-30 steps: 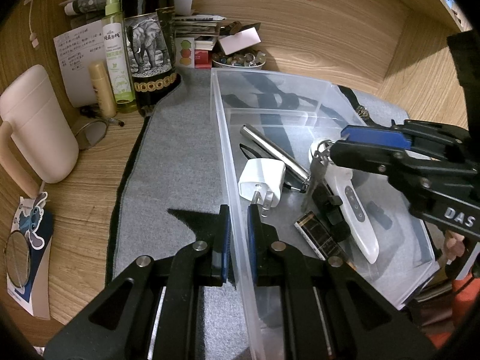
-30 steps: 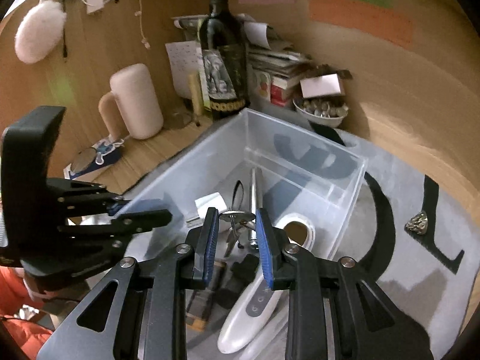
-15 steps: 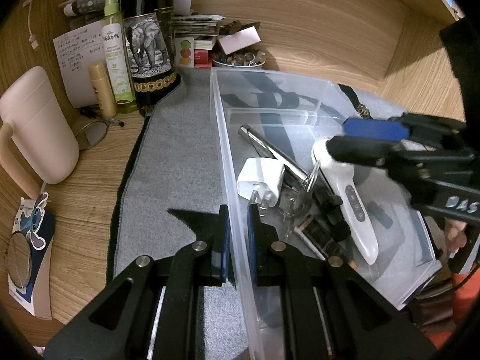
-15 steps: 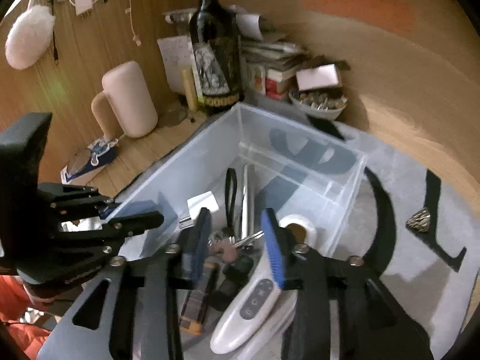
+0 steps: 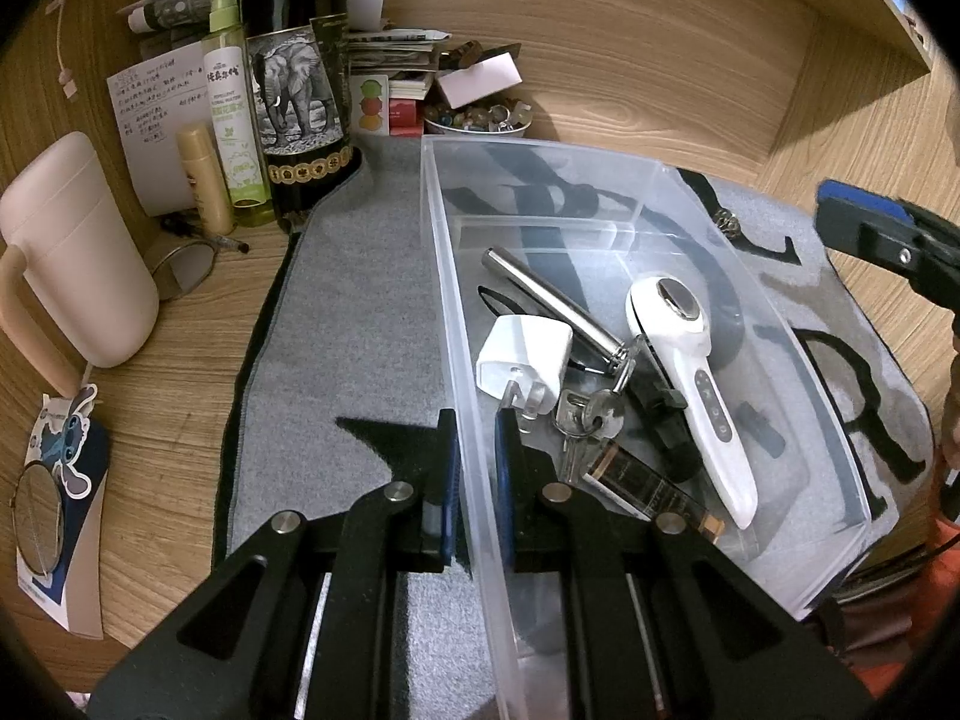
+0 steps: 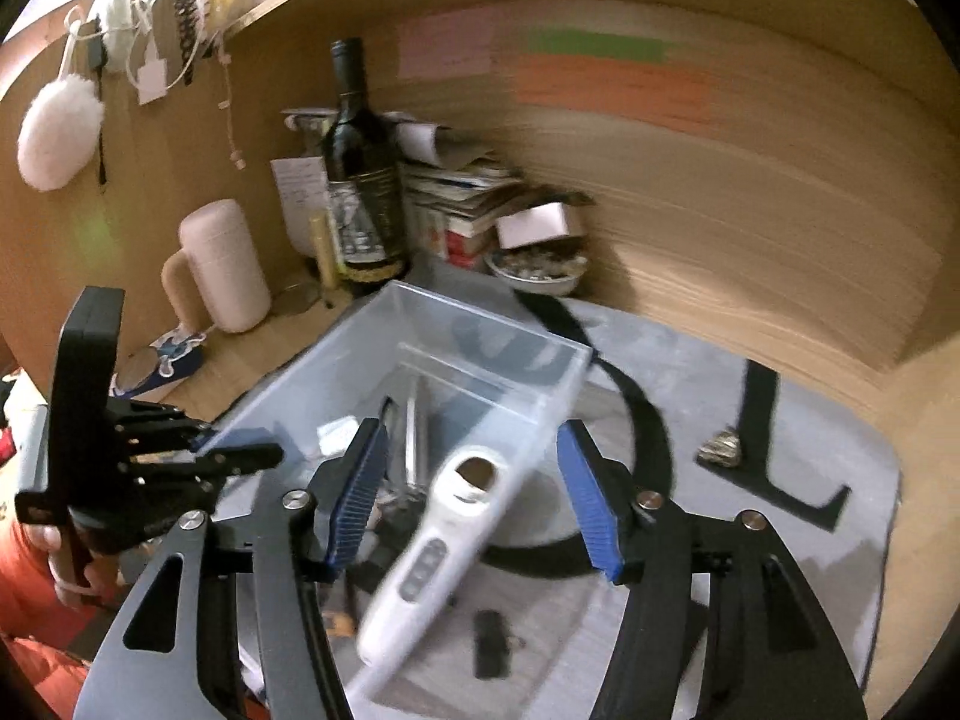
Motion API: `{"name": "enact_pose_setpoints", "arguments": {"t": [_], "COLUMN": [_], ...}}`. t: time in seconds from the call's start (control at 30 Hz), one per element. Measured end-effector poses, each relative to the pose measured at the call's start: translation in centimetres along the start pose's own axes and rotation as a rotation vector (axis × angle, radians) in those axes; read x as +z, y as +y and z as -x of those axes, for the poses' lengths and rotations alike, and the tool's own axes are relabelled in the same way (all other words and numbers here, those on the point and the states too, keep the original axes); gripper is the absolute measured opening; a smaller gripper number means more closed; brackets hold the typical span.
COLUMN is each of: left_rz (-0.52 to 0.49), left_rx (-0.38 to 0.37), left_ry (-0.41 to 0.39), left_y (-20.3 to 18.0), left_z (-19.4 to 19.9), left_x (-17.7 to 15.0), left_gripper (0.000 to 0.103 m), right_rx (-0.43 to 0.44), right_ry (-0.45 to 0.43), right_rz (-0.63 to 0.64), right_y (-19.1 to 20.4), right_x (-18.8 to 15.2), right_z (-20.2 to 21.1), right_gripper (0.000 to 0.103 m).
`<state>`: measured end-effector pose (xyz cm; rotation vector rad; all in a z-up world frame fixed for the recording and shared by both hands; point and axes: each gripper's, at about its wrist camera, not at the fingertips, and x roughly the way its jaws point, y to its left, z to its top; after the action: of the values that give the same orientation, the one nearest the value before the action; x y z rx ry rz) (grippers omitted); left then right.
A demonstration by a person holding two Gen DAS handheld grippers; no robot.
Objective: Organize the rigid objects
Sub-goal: 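Move the right tool to the black USB stick and grasp it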
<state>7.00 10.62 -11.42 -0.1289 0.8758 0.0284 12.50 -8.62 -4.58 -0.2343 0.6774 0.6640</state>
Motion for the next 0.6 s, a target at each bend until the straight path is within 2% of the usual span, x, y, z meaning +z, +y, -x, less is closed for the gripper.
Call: {"name": "enact_pose_setpoints", "arguments": {"t": [0.27, 0.6], "left_rz": [-0.001, -0.003], "left_rx": [0.001, 0.004], "left_ry": [0.0, 0.0], "left_y": [-0.1, -0.1], "left_z": [0.0, 0.0], "left_x": [0.0, 0.0], "left_gripper": [0.01, 0.01], "right_rx": [-0.054, 0.02], "right_ry": [0.103, 0.231], "right_rz": [-0.045, -0.143], "right_y": [-2.5, -3.5], "right_x": [-3.8, -8.4], "right_z": [-1.0, -3.7], "right_gripper": [0.055, 0.055]}}
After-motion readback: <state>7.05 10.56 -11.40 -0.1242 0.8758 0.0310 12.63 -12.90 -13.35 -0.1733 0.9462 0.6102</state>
